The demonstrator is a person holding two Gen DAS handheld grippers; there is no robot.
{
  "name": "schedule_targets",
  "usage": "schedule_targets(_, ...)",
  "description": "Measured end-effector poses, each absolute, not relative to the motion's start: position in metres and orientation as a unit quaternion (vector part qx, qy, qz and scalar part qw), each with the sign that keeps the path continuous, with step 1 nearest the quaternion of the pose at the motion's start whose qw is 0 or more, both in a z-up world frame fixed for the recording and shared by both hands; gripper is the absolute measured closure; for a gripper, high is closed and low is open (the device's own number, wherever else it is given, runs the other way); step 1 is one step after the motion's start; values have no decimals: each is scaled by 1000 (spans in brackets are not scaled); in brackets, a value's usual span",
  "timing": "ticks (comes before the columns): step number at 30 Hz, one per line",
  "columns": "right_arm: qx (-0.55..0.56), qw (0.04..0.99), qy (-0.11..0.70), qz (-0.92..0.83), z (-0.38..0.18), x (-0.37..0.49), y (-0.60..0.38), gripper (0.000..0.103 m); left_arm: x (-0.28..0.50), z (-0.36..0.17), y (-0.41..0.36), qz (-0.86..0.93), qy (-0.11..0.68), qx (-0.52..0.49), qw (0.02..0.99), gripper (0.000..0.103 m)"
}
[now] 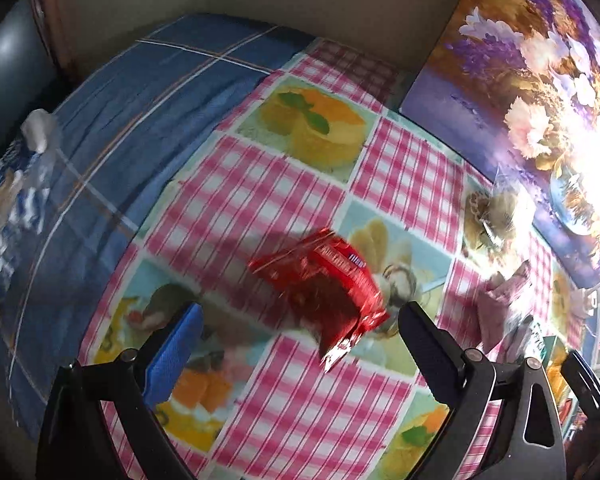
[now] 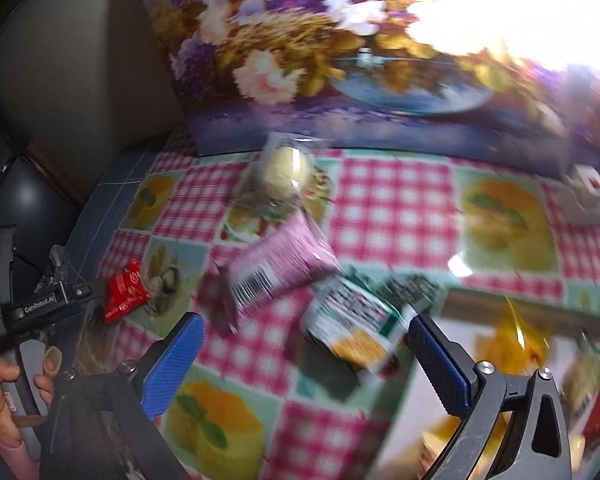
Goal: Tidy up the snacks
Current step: 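Withdraw both tools from the tray toward the red snack bag, then grasp the red snack bag with the left tool while the right tool grasps the pink bread packet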
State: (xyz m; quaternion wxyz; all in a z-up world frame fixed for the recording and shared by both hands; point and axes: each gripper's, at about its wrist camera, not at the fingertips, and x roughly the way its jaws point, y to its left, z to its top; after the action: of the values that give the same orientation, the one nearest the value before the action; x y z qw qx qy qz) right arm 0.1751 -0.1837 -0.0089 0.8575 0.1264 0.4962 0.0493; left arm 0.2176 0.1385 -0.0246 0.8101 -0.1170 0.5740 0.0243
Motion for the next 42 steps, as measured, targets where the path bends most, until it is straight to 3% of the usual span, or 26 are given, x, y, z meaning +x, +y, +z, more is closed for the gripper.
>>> schedule_targets(13,72,824,556,82,-46,245,-146,0,255,-63,121,16,612,-117,782,5)
schedule_targets(23,-46,814,570,98,-66,262,-109,0,264,-70,114,19,610,-100,786,6)
schedule_targets(29,-67,812,572,96,-70,263,-101,0,263,-71,103,33,608,-77,789,39)
schedule_targets(32,-75,811,573,95,-73,260,-97,0,259,-67,102,28,605,-87,791,39)
schedule_targets(37,-90,811,572,83,-76,246,-95,14,241,-57,97,41,587,-95,803,39)
schedule_targets(42,-56,818,566,85,-68,231,-103,18,221,-49,90,50,579,-126,804,39)
